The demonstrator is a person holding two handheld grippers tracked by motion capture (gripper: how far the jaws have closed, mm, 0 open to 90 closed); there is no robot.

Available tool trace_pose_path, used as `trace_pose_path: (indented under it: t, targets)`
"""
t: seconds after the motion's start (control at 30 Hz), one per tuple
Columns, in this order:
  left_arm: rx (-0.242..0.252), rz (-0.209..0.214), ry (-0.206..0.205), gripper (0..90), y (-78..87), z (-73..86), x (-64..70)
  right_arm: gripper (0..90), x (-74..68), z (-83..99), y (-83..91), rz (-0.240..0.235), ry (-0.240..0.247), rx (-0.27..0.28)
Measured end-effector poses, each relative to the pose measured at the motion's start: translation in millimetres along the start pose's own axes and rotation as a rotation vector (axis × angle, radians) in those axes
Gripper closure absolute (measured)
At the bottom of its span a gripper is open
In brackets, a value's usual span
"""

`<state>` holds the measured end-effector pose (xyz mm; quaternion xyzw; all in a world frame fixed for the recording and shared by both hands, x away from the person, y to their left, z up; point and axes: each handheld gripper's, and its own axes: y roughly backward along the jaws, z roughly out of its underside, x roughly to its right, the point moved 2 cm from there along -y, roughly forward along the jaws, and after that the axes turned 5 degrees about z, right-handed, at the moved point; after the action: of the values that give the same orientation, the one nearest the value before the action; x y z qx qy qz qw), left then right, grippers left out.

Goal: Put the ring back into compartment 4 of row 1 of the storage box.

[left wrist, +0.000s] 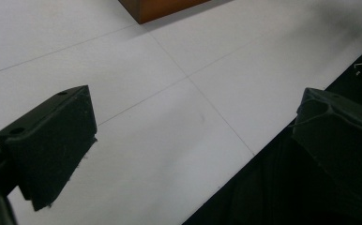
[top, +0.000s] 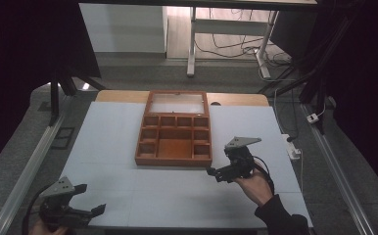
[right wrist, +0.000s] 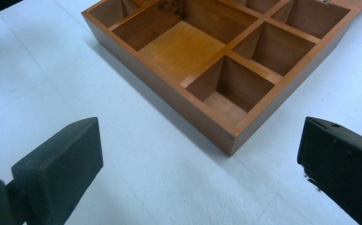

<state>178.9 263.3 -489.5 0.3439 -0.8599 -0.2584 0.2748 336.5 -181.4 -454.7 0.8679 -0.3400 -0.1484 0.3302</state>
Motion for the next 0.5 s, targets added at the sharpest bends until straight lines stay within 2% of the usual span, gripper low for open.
trace_pose_path:
  t: [0.5]
  targets:
    - [0.004,0.001,0.005,0.1,0.6,0.2,-0.4,0.6,-0.4,17.4,25.4,0.022,-0.01,0.024]
